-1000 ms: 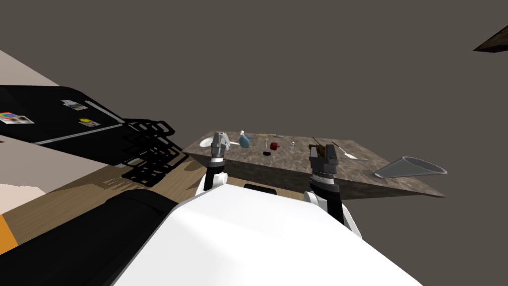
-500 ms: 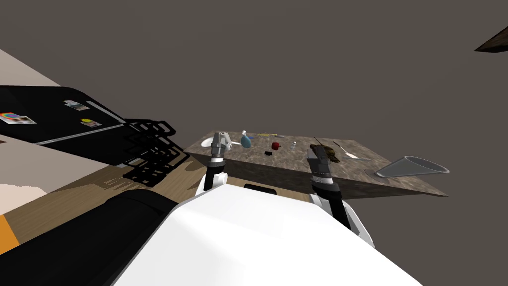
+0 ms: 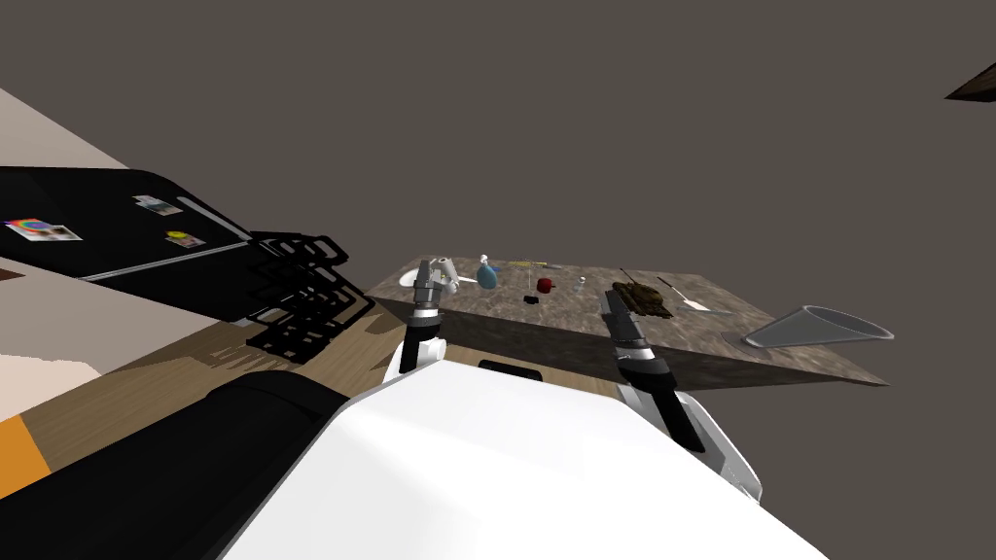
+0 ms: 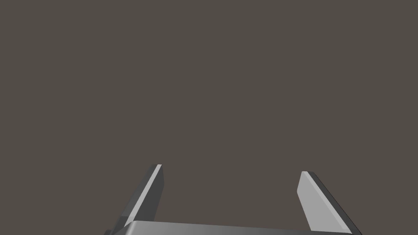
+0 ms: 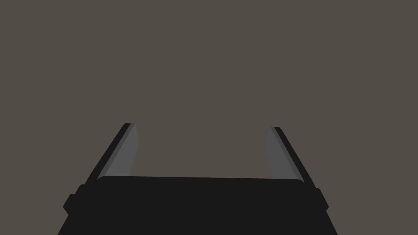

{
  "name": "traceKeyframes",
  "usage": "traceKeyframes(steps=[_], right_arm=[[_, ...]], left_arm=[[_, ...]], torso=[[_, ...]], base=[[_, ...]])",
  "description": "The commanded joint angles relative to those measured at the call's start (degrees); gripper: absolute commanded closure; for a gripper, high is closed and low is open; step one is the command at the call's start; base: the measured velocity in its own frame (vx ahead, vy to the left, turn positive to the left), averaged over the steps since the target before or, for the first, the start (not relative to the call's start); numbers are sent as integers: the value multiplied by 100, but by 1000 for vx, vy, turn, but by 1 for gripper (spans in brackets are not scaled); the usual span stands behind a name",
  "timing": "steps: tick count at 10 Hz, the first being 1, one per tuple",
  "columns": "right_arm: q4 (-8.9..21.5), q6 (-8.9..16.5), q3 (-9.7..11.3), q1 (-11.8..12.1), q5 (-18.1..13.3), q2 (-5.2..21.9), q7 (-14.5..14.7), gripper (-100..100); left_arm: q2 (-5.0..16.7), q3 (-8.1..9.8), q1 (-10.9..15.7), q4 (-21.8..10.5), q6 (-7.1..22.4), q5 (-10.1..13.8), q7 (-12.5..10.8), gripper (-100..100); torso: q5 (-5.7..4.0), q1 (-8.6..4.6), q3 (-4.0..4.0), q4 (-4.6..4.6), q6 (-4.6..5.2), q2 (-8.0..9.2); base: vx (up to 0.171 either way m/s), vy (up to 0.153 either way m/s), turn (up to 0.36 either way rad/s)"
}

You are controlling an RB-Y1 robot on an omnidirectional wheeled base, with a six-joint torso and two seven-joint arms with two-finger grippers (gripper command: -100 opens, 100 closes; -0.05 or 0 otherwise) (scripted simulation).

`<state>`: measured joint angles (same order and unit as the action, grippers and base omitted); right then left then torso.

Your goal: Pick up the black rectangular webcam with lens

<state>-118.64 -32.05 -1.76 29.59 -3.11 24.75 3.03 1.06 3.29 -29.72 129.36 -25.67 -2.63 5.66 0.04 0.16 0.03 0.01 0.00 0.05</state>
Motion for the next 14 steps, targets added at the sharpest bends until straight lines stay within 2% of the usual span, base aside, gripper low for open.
traceKeyframes(steps=[1,4,7,8,9,10,11,12,13,14], right_arm=[[145,60,13,-3,-125,286,137,-100],[291,95,11,7,-237,791,249,-100],[609,164,9,48,-487,1313,473,-100],[609,164,9,48,-487,1489,473,-100],[781,197,8,81,-624,1667,584,-100],[781,197,8,81,-624,1843,584,-100],[960,228,7,121,-768,2017,692,-100],[960,228,7,121,-768,2187,692,-100],[1147,257,6,170,-918,2364,797,-100],[1147,257,6,170,-918,2541,797,-100]], left_arm=[[0,0,0,0,0,0,0,0],[0,0,0,0,0,0,0,0],[0,0,0,0,0,0,0,0],[0,0,0,0,0,0,0,0],[0,0,0,0,0,0,0,0],[0,0,0,0,0,0,0,0],[0,0,0,0,0,0,0,0],[0,0,0,0,0,0,0,0],[0,0,0,0,0,0,0,0],[0,0,0,0,0,0,0,0]], torso=[[0,0,0,0,0,0],[0,5,-1,-1,-1,-1],[2,6,0,0,0,0],[2,10,0,0,-2,1],[1,5,0,0,1,0],[1,7,-2,-1,0,-3],[1,6,-2,-1,0,-4],[2,12,0,0,-1,0],[2,8,-1,0,0,-2],[2,12,-2,-1,-2,-3]], base=[[-11,54,33],[-12,54,34],[-15,68,61],[-11,60,34],[0,67,64],[-3,62,50],[-17,79,104],[-6,67,67],[-4,81,133],[-2,67,51]])
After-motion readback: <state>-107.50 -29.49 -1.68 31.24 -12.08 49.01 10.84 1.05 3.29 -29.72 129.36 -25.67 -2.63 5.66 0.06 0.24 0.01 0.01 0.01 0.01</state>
